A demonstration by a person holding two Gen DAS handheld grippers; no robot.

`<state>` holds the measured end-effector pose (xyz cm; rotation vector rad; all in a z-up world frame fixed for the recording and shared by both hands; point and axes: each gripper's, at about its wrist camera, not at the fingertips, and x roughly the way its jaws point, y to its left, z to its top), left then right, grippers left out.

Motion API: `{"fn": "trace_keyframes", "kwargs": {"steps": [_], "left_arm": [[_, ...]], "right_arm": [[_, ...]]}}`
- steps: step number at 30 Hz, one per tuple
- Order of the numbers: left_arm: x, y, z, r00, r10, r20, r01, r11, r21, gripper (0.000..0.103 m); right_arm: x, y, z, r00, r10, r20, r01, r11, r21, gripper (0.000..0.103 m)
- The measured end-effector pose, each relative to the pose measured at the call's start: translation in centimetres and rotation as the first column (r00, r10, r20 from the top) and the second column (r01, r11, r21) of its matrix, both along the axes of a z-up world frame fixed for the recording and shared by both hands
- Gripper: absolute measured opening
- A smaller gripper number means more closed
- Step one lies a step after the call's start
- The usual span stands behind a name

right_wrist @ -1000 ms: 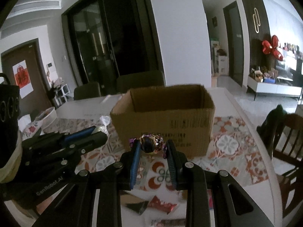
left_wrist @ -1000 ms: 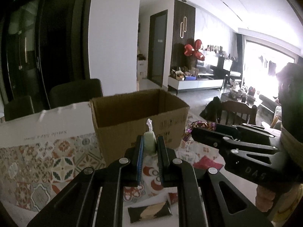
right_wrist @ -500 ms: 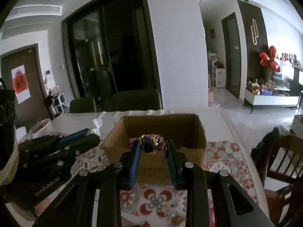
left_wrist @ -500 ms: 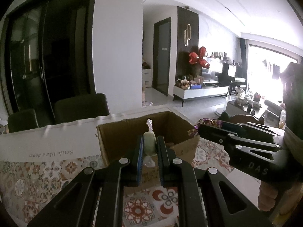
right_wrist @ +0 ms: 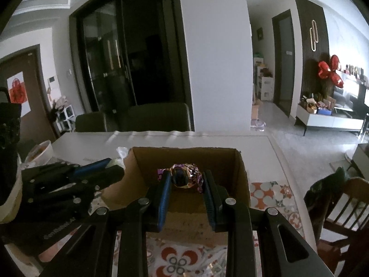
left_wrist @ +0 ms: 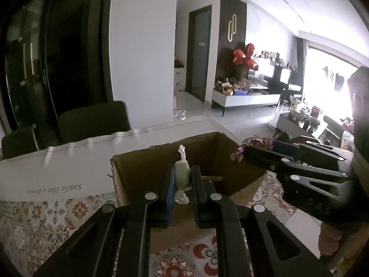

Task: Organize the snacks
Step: 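Lift and carry both held items over the cardboard box, then open both tools to drop the items into the box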

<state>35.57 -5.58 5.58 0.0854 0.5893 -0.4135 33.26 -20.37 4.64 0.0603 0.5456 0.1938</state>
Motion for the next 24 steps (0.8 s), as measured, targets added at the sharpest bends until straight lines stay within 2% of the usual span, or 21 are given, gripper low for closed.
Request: {"fn": "trace_keyframes", "kwargs": {"steps": [7,9,11,12,13,15,19,24], "left_arm": [[2.6,-0.4,-1.1,0.998,0.033,-0.053,-0.032,0.999,0.005,0.019],[2.9,-0.4,-1.3,0.998,0.043,-0.054,-0.042,0.999,0.01,0.03],[3.2,-0.4,-1.5,0.997,0.054,-0.058,-0.053,0.998,0.016,0.042],[3.2,-0.4,-1.6,0.997,0.063,-0.053,-0.062,0.998,0.022,0.047],[3.1,-0.4,-1.6,0.996,0.071,-0.046,-0.07,0.997,0.031,0.048],[2.9,-0.4,-1.7,0.996,0.085,-0.039,-0.083,0.995,0.045,0.054],[1.7,-0.1,-1.7,0.996,0.087,-0.018,-0.086,0.995,0.05,0.056],[-0.5,0.1,-1.2,0.996,0.086,0.017,-0.087,0.996,0.037,0.056]], "right_arm": [[2.4,-0.2,-0.7,0.999,-0.018,-0.04,0.017,1.0,-0.011,0.029],[3.1,-0.3,-1.0,0.998,-0.029,-0.052,0.028,0.999,-0.017,0.029],[3.7,-0.4,-1.4,0.997,-0.041,-0.064,0.039,0.999,-0.024,0.035],[3.8,-0.6,-1.5,0.997,-0.048,-0.068,0.046,0.999,-0.025,0.042],[3.9,-0.7,-1.7,0.996,-0.057,-0.071,0.055,0.998,-0.024,0.048],[3.9,-1.0,-1.9,0.995,-0.073,-0.073,0.071,0.997,-0.025,0.054],[3.3,-1.2,-2.3,0.993,-0.085,-0.081,0.083,0.996,-0.034,0.055],[1.3,-1.0,-2.1,0.995,-0.087,-0.049,0.085,0.996,-0.039,0.055]]}}
